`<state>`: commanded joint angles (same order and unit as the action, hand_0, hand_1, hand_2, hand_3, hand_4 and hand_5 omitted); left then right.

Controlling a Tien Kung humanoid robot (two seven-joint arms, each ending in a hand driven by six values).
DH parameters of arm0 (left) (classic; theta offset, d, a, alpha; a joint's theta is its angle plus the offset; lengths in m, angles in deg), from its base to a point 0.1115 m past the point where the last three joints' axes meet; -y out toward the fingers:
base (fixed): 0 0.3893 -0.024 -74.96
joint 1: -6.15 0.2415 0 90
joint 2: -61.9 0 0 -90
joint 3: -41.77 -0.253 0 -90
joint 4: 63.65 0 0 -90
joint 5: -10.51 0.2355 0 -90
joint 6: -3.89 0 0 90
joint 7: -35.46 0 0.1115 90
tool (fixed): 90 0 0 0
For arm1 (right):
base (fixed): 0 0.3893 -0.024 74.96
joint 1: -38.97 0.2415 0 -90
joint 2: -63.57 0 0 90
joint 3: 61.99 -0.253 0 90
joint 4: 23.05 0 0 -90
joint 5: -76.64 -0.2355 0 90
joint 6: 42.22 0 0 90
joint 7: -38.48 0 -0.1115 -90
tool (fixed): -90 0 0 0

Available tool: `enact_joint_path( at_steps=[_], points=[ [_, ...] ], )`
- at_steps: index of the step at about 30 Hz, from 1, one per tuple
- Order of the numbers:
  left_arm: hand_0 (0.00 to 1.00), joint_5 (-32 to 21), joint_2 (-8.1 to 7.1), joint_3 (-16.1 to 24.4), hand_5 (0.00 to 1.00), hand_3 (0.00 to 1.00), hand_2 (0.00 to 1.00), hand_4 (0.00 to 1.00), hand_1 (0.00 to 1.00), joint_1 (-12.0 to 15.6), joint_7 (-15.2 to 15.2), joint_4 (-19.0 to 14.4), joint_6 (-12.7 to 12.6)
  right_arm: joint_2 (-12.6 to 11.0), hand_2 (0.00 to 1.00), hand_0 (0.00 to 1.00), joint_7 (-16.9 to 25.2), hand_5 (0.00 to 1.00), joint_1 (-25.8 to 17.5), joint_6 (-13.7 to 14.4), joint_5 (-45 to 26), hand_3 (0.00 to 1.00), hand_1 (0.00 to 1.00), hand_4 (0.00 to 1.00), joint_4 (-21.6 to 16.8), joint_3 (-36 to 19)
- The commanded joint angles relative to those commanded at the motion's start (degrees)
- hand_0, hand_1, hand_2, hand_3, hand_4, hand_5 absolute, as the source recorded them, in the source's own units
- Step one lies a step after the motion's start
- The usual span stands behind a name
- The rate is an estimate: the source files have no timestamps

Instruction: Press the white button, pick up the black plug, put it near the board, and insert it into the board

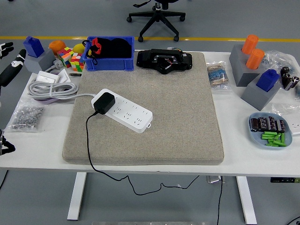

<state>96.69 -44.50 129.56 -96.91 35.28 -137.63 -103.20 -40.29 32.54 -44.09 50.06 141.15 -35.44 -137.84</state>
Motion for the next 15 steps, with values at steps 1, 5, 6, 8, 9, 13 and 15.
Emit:
enact_joint_path(
  at_steps=[1,5,6,8,9,13,15],
  points=[
    [0.959,-0.04,0.0,0.06,0.614,0.793,0.818,0.778,0.889,0.05,-0.12,-0.04,-0.03,0.0,0.583,0.616,0.0,0.396,0.06,0.0,-0.04,0.582,0.583,0.652,0.0,0.01],
    [0.959,-0.78,0.06,0.5,0.614,0.793,0.818,0.778,0.889,0.17,-1.87,0.11,-0.59,0.17,0.583,0.616,0.01,0.396,0.4,0.01,0.01,0.582,0.583,0.652,0.06,-0.34],
    [0.955,-0.84,0.13,0.62,0.61,0.784,0.806,0.777,0.879,0.1,-1.89,0.26,-0.61,0.22,0.583,0.616,0.01,0.397,0.46,0.02,0.01,0.586,0.583,0.653,0.1,-0.34],
    [0.955,-0.84,0.26,0.77,0.61,0.784,0.806,0.777,0.879,0.08,-1.86,0.31,-0.62,0.3,0.583,0.616,-0.06,0.397,0.51,-0.06,0.04,0.586,0.583,0.653,0.15,-0.27],
    [0.955,-0.88,0.33,0.75,0.61,0.784,0.806,0.777,0.879,0.16,-1.93,0.28,-0.62,0.35,0.583,0.616,-0.03,0.397,0.46,-0.03,0.13,0.586,0.583,0.653,0.18,-0.37],
    [0.955,-1.07,0.27,0.65,0.611,0.782,0.807,0.777,0.879,0.74,-1.99,0.14,-0.57,0.45,0.584,0.617,-0.09,0.398,0.25,-0.07,0.33,0.586,0.583,0.653,0.44,-0.39],
    [0.955,-1.23,0.2,0.86,0.611,0.782,0.807,0.777,0.879,1.01,-2.06,0.09,-0.54,0.52,0.584,0.617,-0.09,0.398,0.27,-0.07,0.41,0.586,0.583,0.653,0.46,-0.5]
  ],
)
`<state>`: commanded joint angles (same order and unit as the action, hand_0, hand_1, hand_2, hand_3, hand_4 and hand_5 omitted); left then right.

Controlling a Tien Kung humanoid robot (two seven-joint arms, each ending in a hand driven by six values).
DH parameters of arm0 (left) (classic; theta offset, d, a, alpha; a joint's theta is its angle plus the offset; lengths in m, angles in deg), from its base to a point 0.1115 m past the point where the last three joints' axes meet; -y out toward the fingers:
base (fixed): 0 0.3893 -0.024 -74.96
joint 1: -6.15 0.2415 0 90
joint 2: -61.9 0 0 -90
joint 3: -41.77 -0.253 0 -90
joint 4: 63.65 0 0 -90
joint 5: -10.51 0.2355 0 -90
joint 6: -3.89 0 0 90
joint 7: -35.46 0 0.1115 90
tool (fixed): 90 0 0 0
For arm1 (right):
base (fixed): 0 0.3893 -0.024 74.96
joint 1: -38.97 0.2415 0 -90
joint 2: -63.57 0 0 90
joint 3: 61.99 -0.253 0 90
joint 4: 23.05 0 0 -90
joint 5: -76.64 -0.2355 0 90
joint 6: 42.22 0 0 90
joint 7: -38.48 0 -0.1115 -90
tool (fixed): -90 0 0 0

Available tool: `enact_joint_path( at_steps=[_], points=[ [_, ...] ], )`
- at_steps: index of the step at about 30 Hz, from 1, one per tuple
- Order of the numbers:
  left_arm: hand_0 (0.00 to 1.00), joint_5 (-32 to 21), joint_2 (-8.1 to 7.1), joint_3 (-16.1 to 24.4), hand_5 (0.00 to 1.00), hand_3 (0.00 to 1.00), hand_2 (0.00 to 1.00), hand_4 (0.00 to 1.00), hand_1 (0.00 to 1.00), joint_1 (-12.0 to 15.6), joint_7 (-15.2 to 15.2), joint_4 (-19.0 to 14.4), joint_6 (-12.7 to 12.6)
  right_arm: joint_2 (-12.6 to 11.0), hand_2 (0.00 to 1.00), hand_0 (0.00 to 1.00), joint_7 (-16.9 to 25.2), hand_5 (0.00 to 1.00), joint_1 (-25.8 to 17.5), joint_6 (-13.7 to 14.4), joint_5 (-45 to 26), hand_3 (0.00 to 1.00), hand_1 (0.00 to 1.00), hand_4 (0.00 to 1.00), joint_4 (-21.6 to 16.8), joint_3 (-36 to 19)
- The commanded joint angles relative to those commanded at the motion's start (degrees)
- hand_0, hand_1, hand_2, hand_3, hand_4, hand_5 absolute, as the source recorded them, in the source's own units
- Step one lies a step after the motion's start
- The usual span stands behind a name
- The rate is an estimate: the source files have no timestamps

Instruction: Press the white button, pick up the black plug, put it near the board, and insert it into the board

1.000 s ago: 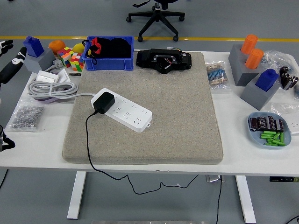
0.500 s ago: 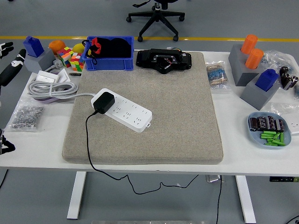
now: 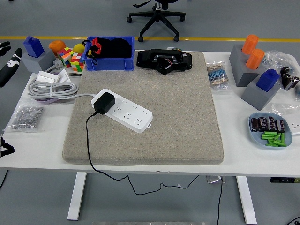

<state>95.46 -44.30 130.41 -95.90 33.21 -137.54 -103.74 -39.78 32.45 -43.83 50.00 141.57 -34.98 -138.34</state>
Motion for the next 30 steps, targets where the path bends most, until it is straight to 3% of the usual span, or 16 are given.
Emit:
enact_joint_path(
  at_steps=[5,10,15,30],
  points=[
    [0.955,-0.28,-0.27,0.81,0.613,0.784,0.807,0.778,0.877,-0.79,-0.38,-0.04,-0.18,0.37,0.585,0.617,0.09,0.399,1.44,0.07,-0.46,0.585,0.587,0.654,-0.11,1.15],
    [0.956,-0.22,-1.61,-1.54,0.612,0.783,0.807,0.777,0.877,-1.84,0.05,-0.1,-0.02,-0.13,0.587,0.618,-0.11,0.4,1.37,-0.15,-1.39,0.587,0.588,0.655,-0.44,4.0],
    [0.956,-0.25,-1.34,-1.28,0.61,0.782,0.806,0.774,0.877,-0.54,0.16,-0.67,0.15,-0.46,0.588,0.618,-0.1,0.403,0.45,0.03,-1.45,0.587,0.59,0.657,0.2,3.16],
    [0.954,-0.38,-1.39,-1.64,0.607,0.778,0.802,0.77,0.873,-0.82,0.71,-1.55,0.98,-1.02,0.589,0.62,-0.15,0.404,0.61,-0.1,-1.74,0.588,0.591,0.658,-0.25,3.46]
  ],
)
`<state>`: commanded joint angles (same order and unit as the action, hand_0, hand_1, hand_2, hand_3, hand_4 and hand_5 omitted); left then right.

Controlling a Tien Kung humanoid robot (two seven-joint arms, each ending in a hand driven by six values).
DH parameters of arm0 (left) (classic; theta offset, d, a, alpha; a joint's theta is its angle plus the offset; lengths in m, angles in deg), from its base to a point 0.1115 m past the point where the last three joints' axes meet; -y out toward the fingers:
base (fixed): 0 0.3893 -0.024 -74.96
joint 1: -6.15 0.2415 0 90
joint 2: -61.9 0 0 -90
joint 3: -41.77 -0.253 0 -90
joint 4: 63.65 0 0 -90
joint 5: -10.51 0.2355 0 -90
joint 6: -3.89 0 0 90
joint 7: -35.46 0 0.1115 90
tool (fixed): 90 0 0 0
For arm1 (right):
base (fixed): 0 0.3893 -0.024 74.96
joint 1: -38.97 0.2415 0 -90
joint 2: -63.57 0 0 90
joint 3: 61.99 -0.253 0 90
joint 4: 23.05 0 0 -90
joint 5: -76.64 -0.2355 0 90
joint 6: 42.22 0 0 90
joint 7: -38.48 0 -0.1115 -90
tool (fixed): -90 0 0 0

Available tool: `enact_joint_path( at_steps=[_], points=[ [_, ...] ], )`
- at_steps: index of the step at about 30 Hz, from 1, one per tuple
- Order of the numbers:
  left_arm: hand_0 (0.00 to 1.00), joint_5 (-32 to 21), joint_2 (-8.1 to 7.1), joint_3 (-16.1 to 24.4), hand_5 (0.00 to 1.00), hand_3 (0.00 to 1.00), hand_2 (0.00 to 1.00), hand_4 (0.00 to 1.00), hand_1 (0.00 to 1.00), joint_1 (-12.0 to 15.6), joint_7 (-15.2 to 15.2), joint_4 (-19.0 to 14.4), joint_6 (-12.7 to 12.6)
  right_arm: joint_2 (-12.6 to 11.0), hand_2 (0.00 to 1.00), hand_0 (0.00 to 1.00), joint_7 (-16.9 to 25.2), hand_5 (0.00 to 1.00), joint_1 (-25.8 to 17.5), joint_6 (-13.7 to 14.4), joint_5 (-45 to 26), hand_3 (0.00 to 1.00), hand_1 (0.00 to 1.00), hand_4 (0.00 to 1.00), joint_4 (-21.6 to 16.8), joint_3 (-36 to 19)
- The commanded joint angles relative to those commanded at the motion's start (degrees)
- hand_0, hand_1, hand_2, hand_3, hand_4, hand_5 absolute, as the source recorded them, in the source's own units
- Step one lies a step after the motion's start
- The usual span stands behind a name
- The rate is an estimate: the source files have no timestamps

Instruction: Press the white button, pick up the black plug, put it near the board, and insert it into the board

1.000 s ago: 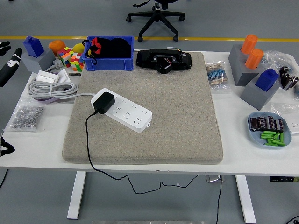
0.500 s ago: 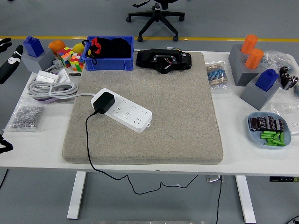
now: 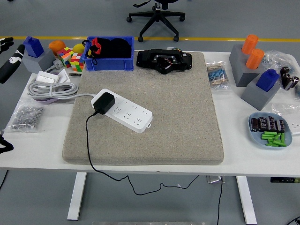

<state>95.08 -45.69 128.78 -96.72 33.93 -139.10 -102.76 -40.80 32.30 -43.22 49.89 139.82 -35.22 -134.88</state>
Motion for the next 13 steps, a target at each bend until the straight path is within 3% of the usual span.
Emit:
enact_joint_path(
  at_steps=[13],
  points=[
    [0.954,-0.23,0.74,-1.12,0.607,0.78,0.801,0.769,0.874,0.32,0.02,0.35,-0.03,0.24,0.591,0.619,-0.06,0.407,-1.0,-0.08,1.14,0.587,0.591,0.659,-0.05,-2.16]
  ],
)
